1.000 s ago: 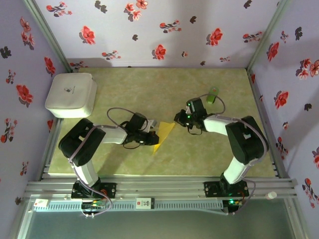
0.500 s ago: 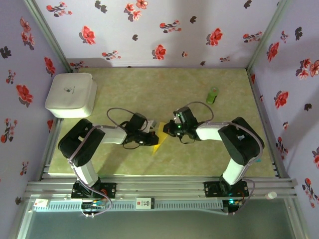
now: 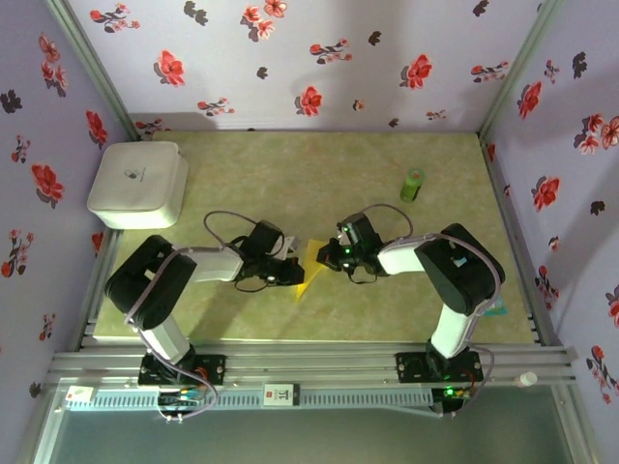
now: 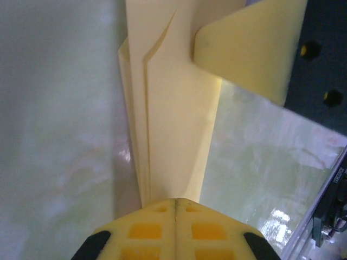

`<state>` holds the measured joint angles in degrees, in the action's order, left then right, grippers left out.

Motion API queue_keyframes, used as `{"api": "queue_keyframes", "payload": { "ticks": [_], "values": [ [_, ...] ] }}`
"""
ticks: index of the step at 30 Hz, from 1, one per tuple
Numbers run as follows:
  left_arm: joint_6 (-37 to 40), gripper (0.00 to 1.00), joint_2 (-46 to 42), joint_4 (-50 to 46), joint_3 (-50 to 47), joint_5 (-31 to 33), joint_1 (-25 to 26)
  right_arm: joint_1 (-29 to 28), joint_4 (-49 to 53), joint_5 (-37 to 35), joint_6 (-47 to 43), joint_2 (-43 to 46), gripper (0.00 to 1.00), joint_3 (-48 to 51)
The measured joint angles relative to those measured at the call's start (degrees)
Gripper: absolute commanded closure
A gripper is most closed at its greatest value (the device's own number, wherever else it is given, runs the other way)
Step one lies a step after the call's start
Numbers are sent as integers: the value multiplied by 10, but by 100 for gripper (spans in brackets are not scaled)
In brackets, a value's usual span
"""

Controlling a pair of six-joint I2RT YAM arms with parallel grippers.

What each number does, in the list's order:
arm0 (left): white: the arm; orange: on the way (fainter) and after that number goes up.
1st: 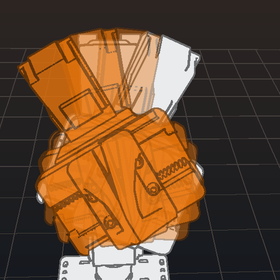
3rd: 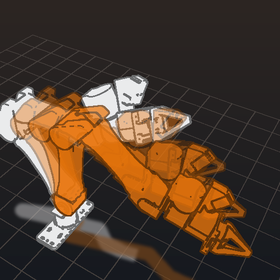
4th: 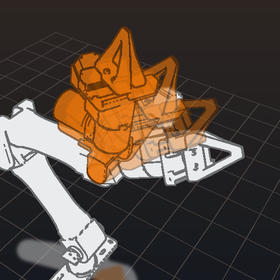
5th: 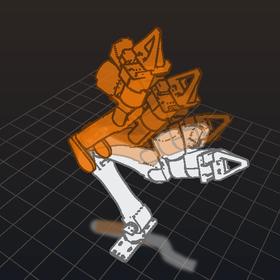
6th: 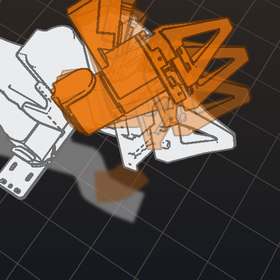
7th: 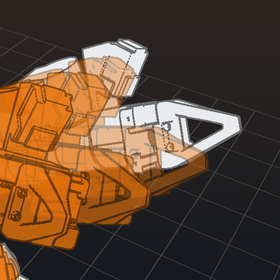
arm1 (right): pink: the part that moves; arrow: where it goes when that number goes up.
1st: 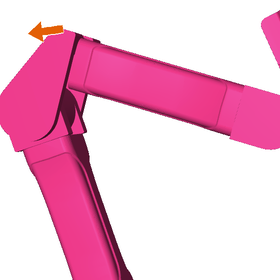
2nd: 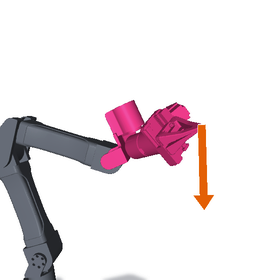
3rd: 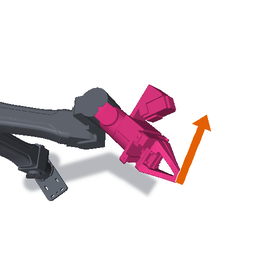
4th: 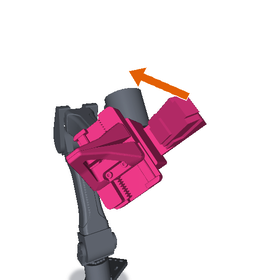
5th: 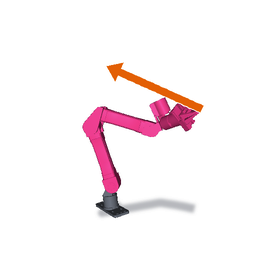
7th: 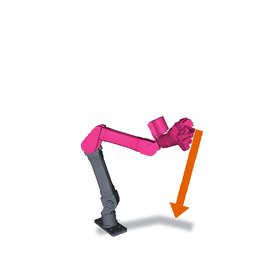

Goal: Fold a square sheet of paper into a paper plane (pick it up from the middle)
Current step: Fold the wing for the fifth time at the center of the table.

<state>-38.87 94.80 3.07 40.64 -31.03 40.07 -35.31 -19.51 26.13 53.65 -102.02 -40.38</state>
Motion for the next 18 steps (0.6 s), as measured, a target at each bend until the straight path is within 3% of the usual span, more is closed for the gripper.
{"api": "queue_keyframes", "payload": {
  "ticks": [7, 18],
  "values": [
    [-33, 100, -48, -6, 5, -1, 2, 0, 0, 0, 5, 0, 100, 0],
    [-45, 100, -3, -8, 58, 0, 41, 0, 0, 0, 8, 0, 100, 0]
  ]
}}
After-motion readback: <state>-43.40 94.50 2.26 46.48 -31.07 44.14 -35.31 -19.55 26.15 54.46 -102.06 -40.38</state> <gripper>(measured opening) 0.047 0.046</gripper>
